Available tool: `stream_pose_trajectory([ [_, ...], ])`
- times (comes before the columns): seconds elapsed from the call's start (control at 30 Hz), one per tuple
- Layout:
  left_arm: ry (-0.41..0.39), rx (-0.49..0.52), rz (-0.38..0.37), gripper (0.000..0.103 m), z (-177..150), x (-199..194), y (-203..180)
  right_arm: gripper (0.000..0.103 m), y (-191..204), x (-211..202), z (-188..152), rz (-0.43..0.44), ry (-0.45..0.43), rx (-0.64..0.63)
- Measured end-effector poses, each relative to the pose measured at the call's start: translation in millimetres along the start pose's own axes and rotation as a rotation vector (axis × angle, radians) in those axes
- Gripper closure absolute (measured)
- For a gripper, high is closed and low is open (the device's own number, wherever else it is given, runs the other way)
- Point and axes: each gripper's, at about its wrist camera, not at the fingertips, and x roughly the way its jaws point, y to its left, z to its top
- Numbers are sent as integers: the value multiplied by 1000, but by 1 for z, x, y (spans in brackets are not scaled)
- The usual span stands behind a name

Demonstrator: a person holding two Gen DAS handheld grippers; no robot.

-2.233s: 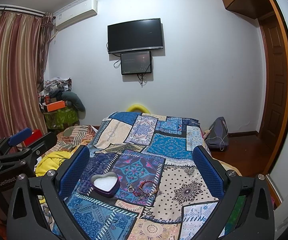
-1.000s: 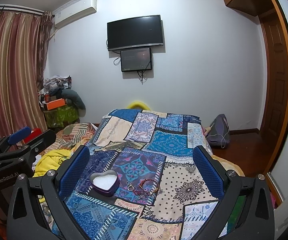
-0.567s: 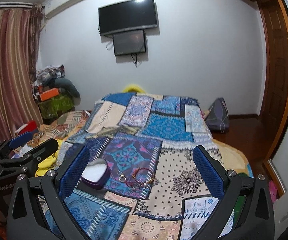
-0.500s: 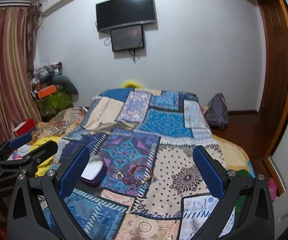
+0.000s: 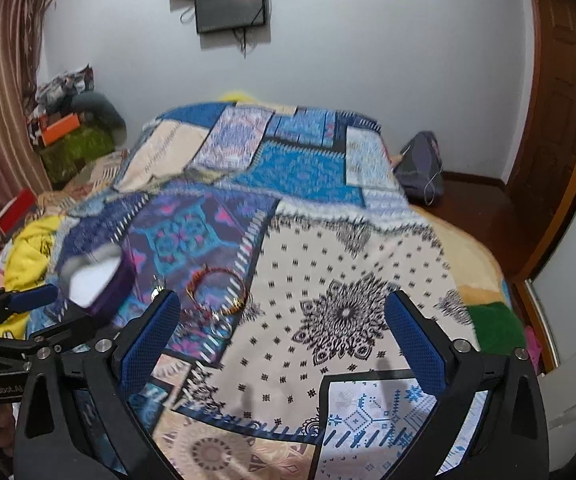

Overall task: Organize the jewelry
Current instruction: 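Move both tools down toward the loose jewelry beside the heart tin, then grasp a gold ring with the left tool while the right tool grasps a silver stone ring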

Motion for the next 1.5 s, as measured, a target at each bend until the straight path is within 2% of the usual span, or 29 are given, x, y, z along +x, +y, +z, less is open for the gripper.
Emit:
stream_pose_trajectory([
  [0.17,96,-41,-56,35,-9,31,1,24,-5,25,-7,82,69,5],
  [0.23,130,-46,-77,50,-11,41,0,32,-6,33,-10,118,99,6],
  [0.33,169,-49,-100,63,-14,53,-1,42,-5,46,-11,176,141,8],
  [0.5,182,-59,-87,67,-12,69,1,53,2,61,-15,250,191,-14],
  [0.73,174,-60,-75,70,0,83,8,63,12,83,-20,298,256,-57],
  [0.93,173,-23,-54,71,6,96,6,67,14,90,-22,298,266,-82],
  [1.23,178,56,-37,74,9,108,-1,85,16,99,-21,301,260,-100],
  [1.33,173,88,-20,75,9,111,-6,85,20,99,-21,295,251,-111],
  [1.37,170,96,-13,76,9,111,-8,85,20,99,-21,294,250,-112],
  [1.43,164,112,10,84,9,113,-10,85,19,98,-21,296,249,-103],
  [1.5,163,112,9,86,9,113,-10,86,18,97,-20,295,252,-88],
])
